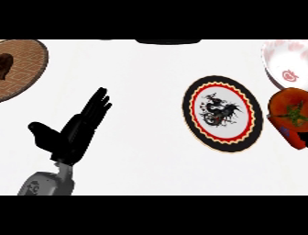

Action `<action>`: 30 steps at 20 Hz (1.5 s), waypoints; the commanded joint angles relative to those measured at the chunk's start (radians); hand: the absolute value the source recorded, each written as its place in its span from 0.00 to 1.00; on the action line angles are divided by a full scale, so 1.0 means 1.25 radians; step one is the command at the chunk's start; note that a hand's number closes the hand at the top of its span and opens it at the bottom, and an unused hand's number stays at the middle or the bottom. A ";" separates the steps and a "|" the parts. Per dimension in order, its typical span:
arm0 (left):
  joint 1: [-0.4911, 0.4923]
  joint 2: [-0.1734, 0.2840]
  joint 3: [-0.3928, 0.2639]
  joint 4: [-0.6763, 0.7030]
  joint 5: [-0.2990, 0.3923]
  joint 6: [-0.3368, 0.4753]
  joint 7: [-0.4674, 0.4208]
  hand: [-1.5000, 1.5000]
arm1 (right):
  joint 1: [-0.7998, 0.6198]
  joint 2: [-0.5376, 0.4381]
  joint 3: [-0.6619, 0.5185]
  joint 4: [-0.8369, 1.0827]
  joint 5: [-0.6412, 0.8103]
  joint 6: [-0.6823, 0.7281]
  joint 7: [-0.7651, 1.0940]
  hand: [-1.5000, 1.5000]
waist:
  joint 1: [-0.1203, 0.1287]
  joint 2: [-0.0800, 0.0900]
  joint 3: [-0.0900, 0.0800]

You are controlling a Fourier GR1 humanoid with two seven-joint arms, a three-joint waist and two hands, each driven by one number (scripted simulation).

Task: Pick the tomato from the plate and place it in the bowl

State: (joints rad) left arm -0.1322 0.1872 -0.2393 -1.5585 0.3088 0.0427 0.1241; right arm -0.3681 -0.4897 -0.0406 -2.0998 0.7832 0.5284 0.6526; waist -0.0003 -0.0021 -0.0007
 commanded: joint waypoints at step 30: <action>-0.012 -0.049 0.002 -0.008 -0.046 -0.057 0.015 0.50 | -0.455 -0.146 -0.142 1.268 0.226 -0.468 -0.466 1.00 | 0.056 0.020 0.002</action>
State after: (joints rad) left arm -0.1431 0.1302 -0.2231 -1.5593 0.2560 -0.0211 0.1334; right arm -0.8664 -0.6565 -0.2369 -0.6778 1.0131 -0.0787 0.0397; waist 0.0560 0.0203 0.0017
